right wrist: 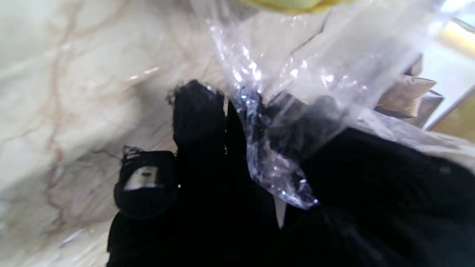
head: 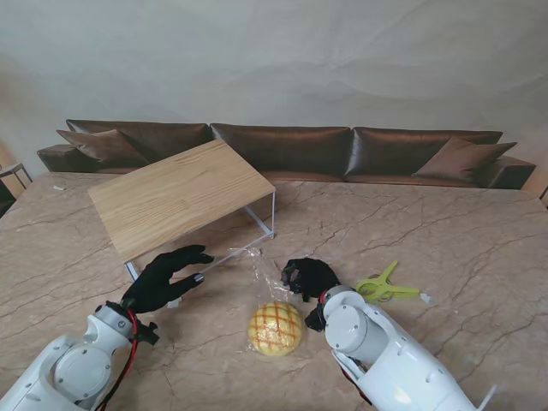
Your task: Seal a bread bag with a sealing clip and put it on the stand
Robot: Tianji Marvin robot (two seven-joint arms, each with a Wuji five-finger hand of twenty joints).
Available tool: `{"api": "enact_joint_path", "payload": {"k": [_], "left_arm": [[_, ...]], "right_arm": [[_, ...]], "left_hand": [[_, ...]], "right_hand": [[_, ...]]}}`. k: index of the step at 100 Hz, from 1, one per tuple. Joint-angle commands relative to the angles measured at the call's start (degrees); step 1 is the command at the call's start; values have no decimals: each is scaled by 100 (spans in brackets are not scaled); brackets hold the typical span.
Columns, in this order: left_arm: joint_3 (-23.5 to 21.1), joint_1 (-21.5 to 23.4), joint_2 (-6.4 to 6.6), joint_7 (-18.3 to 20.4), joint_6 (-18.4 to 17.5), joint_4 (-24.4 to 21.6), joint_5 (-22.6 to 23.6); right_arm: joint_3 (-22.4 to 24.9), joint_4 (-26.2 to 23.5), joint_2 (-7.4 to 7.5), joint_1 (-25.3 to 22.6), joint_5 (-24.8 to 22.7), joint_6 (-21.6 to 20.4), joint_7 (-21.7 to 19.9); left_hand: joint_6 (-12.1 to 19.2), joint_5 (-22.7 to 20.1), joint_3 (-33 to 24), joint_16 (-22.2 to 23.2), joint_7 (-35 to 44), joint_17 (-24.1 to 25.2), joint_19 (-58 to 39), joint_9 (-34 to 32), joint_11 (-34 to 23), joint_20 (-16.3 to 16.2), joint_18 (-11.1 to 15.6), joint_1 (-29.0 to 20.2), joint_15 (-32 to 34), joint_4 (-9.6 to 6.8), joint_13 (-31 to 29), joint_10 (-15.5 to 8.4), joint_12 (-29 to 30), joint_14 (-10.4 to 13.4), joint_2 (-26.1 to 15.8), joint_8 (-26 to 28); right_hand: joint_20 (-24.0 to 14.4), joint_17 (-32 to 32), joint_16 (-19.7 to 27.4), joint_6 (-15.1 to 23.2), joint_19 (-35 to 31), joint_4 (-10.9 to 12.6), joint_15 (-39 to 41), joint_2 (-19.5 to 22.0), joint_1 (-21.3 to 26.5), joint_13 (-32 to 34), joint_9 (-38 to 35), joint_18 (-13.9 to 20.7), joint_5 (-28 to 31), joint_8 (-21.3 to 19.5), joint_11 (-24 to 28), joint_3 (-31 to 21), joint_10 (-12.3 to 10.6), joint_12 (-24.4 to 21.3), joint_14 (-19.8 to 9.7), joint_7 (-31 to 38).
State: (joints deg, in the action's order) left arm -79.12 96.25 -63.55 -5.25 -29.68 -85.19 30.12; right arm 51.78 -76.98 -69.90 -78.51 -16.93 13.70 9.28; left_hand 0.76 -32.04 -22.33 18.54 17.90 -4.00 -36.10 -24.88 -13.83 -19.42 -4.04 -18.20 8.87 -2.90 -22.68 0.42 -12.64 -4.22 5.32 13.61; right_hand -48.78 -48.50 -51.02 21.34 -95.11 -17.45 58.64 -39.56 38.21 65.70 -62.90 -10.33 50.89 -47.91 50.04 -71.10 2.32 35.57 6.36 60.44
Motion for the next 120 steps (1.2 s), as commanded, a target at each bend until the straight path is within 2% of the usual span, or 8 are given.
{"api": "enact_joint_path", "payload": {"k": [1, 13, 23, 34, 60, 75, 93, 120], "left_arm": [[47, -11, -16, 60, 85, 26, -58], [129, -64, -25, 127, 231, 56, -223], [220, -128, -39, 180, 404, 88, -388], [355, -197, -68, 175, 620, 100, -548], [930, -558, -153, 17, 1008, 256, -722], [1284, -787, -195, -31, 1113, 379, -820], [1628, -1017, -263, -12, 1132, 555, -1162], [2013, -1294, -411, -265, 1005, 831, -1467]], "right_arm": [[-24, 60, -49, -50, -83, -149, 228], [42, 128, -128, -115, -52, -549, 606], [87, 153, -192, -178, -107, -831, 991], [145, 128, -270, -266, -221, -1044, 1458], [317, -238, -259, -524, -389, -1322, 1744], [343, -261, -276, -610, -506, -1653, 1992], [400, -384, -263, -717, -588, -1805, 2076], [429, -449, -256, -783, -627, -2047, 2140]], "left_hand": [[-7, -1, -92, -31, 114, 17, 6, -128, 88, 70, 70, 9, 13, -116, -117, -63, 46, 137, -65, 22], [-242, 52, -275, 25, -3, -112, -218, -287, 26, -37, 114, 36, 108, -117, -251, 36, 7, 20, 96, -38], [-476, 234, -401, 52, -141, -150, -308, -284, 13, -79, 114, -80, 153, -75, -276, 154, -4, -80, 369, -99], [-723, 353, -767, 103, -327, -161, -456, -207, -13, -146, 78, -179, 237, 361, -278, 338, -29, -187, 923, -206], [-1552, 1113, -1318, 156, -801, -154, -559, 294, -200, -193, -73, -1, 348, 827, -162, 829, -142, -432, 2160, -468], [-1547, 1114, -1647, 160, -732, -155, -553, 297, -238, -189, -116, 175, 357, 993, -169, 827, -160, -431, 2554, -446], [-1426, 1135, -1629, 241, -489, -166, -704, 200, -295, -273, -144, 177, 425, 1028, -252, 735, -190, -399, 2560, -317], [-845, 1142, -2013, 874, 1040, -219, -1338, -319, -755, -889, -423, 138, 849, 1081, -685, 213, -629, -423, 2818, 686]], "right_hand": [[-190, -197, -434, 455, -631, 37, 553, 351, 357, 209, -180, 226, 273, -613, 416, -217, -70, 366, 146, 156], [-471, -227, -1081, 459, -723, 137, 1053, 548, 491, 221, -188, 125, 413, -1285, 639, -147, -51, 751, 190, 242], [-529, -230, -1206, 546, -738, 153, 1166, 635, 509, 214, -183, 84, 441, -1413, 711, -109, -60, 831, 185, 294], [-546, -253, -1231, 577, -719, 146, 1148, 631, 488, 240, -196, 82, 419, -1462, 708, -120, -81, 837, 159, 293], [-557, -248, -1238, 628, -663, 116, 1081, 611, 445, 228, -191, 76, 383, -1493, 687, -141, -144, 829, 136, 293], [-565, -246, -1236, 664, -626, 90, 1054, 595, 417, 232, -198, 69, 372, -1500, 680, -160, -174, 826, 113, 295], [-578, -248, -1238, 679, -620, 79, 1048, 568, 392, 240, -211, 67, 374, -1493, 678, -189, -204, 823, 111, 286], [-592, -249, -1226, 679, -608, 60, 1026, 502, 368, 258, -222, 68, 365, -1457, 650, -239, -205, 793, 96, 257]]}}
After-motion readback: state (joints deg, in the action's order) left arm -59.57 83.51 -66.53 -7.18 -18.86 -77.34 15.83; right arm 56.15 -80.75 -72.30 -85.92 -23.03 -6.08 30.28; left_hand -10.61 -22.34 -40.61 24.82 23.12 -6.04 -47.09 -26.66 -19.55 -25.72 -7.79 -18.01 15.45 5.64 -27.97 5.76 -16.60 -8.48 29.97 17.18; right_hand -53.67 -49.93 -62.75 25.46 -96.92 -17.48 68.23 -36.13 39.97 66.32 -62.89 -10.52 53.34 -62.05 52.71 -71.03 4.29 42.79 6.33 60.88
